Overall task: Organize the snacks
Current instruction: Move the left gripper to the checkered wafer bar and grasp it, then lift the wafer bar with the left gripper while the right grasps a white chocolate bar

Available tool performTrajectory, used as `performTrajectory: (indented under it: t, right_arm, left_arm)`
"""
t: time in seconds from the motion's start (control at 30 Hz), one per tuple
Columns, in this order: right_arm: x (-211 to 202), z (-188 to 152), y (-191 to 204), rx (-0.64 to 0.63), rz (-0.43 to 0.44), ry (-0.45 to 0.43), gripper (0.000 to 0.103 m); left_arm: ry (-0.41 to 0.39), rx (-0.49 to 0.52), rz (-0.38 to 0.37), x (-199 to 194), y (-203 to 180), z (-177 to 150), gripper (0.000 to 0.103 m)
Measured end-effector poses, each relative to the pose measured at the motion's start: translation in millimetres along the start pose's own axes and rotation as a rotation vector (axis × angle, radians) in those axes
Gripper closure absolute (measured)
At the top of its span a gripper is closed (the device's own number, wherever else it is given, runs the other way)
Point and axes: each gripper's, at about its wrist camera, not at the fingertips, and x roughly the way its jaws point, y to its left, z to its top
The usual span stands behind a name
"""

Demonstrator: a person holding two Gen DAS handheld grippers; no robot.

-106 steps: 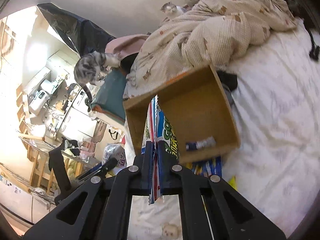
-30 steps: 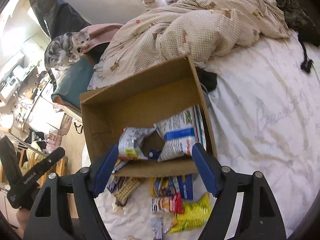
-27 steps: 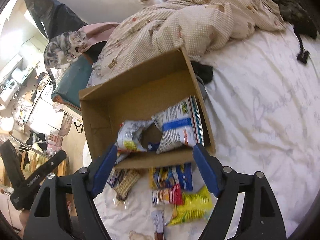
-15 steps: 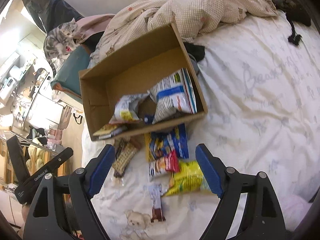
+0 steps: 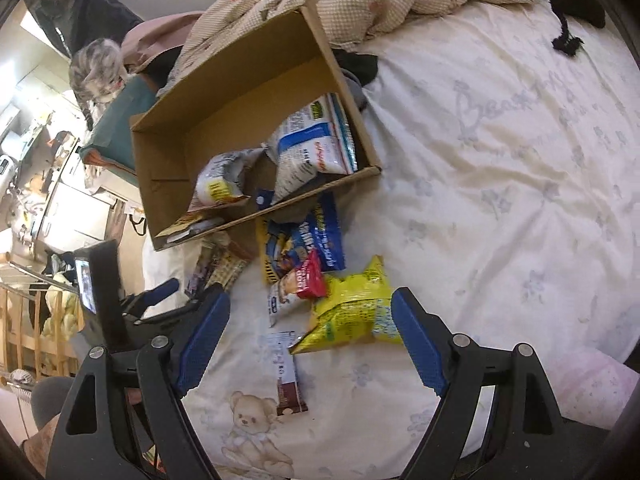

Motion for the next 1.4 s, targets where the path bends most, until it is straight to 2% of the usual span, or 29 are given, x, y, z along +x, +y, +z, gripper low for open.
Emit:
performTrajectory:
  t: [0.17, 0.2, 0.23, 0.27, 0.3, 0.43, 0.63, 0.87, 1.03, 1.17, 1.3, 1.4]
  right_arm:
    - [-1.2, -0.2, -2.5, -0.006, -0.008, -0.003, 0.018]
    - [-0.8, -0.6, -2.1, -0.010, -0.010, 0.000, 0.018]
    - [-0.3, -0.9, -1.0, -0.012, -0.011, 0.003, 0.018]
    - [0.1, -1.4, -0.7, -0.014, -0.011, 0.006, 0.018]
    - [0.6, -2.0, 0.3, -0.018, -0.012, 0.008, 0.018]
    - [1.1, -2.6, 6.1, -0.039, -0.017, 0.006, 0.018]
    - [6.0, -6.5, 21.7, -0.076, -0.015, 0.012, 0.018]
    - [17.1, -14.4, 39.2, -0.138, -0.024, 0.043, 0.018]
    - [19.9, -19.3, 48.1, -0.152, 0.034, 0.064, 0.018]
    - [26.6, -23.8, 55.9, -0.199, 0.013, 0.078, 0.018]
    - [43.1, -29.8, 63.2, -0.213, 0.078, 0.157, 0.018]
    - [67.5, -40.5, 77.6, -0.280, 0.113, 0.282, 0.025]
  left_arm:
    - [0.006, 0.056, 0.019, 8.5, -15.6, 3.7, 0.034]
    - [0.007, 0.064, 0.023, 10.4, -17.5, 3.5, 0.041]
    - [0.011, 0.074, 0.027, 12.3, -18.9, 2.5, 0.063]
    - [0.022, 0.087, 0.035, 14.1, -19.9, 0.5, 0.078]
    - [0.033, 0.097, 0.029, 14.4, -21.0, -1.5, 0.080]
    - [0.006, 0.105, 0.036, -1.3, -24.5, -9.5, 0.081]
    - [0.002, 0.018, -0.019, -34.5, -12.9, -28.2, 0.081]
    - [-0.039, -0.109, -0.061, -80.6, 5.1, -51.6, 0.081]
    - [-0.051, -0.194, -0.057, -101.2, 26.6, -64.0, 0.081]
    - [-0.076, -0.250, -0.068, -107.4, 45.0, -67.9, 0.080]
    - [-0.118, -0.325, -0.081, -117.0, 59.7, -68.1, 0.080]
    - [-0.117, -0.351, -0.102, -116.0, 64.7, -65.4, 0.080]
